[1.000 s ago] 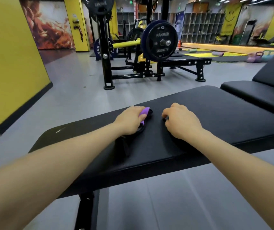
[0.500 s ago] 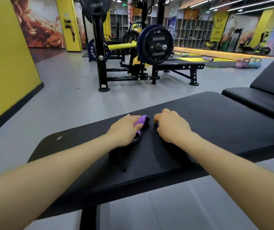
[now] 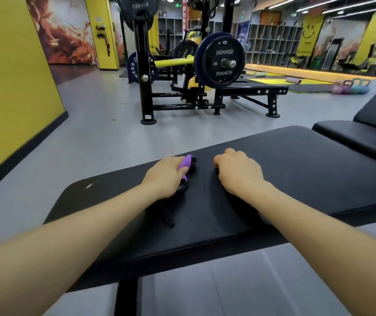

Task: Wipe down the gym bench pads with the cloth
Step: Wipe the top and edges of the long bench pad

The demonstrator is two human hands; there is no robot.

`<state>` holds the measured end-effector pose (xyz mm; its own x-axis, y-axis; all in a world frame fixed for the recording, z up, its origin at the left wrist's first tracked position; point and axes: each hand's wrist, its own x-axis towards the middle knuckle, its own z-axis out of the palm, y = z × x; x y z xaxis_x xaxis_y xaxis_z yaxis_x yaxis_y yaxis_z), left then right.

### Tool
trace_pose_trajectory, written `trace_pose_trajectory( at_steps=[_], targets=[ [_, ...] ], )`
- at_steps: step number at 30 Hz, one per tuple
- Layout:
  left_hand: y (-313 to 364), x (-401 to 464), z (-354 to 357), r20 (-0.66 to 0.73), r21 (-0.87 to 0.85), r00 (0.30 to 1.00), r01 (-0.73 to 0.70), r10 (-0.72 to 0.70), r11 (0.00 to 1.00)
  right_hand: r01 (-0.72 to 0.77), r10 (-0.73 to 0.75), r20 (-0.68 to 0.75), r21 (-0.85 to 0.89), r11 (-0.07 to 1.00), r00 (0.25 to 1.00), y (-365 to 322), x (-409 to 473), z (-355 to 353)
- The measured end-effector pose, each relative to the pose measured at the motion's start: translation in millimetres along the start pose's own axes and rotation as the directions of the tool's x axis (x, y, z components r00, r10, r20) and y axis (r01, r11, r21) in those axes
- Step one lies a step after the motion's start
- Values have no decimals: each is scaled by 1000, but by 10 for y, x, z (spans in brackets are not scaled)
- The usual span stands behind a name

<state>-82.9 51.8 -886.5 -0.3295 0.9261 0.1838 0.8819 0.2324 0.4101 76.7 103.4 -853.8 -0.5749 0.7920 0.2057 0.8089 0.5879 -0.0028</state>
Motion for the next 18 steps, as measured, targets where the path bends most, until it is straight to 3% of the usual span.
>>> trace_pose_trajectory(
  at_steps=[4, 11, 18],
  targets=[
    [-70, -162, -12, -11, -8, 998, -64, 64, 998, -6, 5, 20, 60, 998, 1000, -22, 35, 20],
    [-192, 570, 144, -66, 32, 986, 152, -150, 988, -39, 36, 41, 58, 998, 999, 30, -44, -6],
    [-151, -343, -6, 6, -48, 1000, -11, 11, 999, -4, 1, 46, 81, 997, 999, -87, -51, 7]
  ],
)
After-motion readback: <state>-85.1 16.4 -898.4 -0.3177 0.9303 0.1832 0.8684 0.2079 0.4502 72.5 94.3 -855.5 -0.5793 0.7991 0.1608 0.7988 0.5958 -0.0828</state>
